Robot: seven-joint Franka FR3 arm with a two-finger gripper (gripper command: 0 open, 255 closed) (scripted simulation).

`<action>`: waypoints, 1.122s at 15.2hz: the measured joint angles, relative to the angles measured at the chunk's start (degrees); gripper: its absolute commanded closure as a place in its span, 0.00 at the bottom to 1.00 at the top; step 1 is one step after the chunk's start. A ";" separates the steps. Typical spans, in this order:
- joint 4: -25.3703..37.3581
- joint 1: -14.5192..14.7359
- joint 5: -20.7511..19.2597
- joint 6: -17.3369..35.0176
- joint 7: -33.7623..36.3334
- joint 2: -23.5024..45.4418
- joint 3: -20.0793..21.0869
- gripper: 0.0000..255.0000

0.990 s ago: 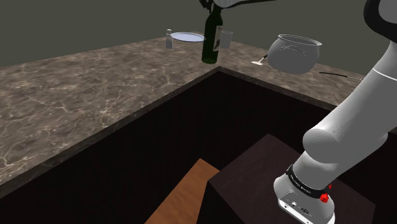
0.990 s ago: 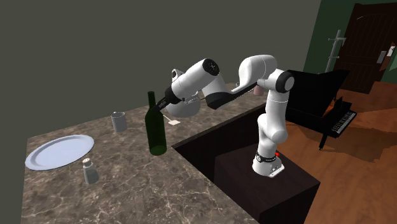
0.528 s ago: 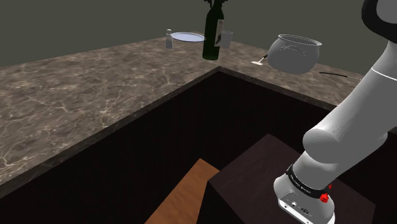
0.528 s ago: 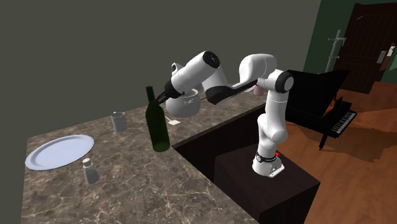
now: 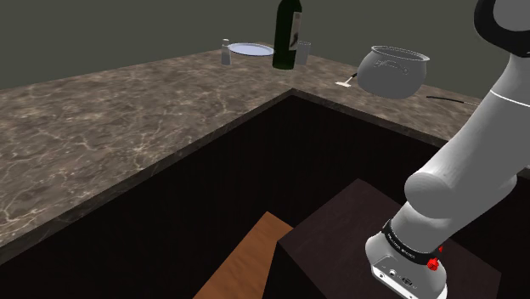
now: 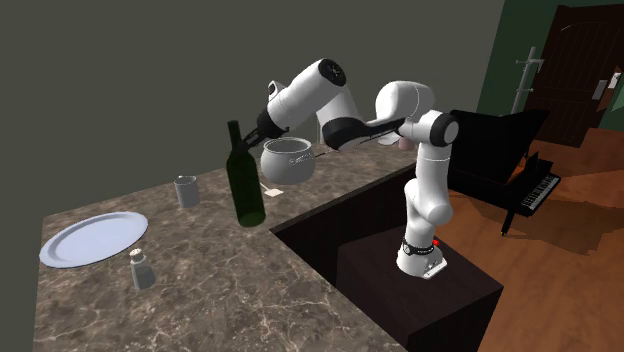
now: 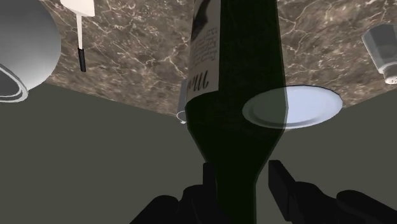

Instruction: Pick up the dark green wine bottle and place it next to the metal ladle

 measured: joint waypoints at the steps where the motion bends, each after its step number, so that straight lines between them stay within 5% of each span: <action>1: 1.21 0.17 -0.14 -0.68 -0.39 0.52 0.12 1.00; 8: 7.91 0.90 -0.16 -5.05 -3.67 2.18 0.66 1.00; 17: -15.07 -4.44 11.96 6.79 -11.45 -18.34 -8.15 1.00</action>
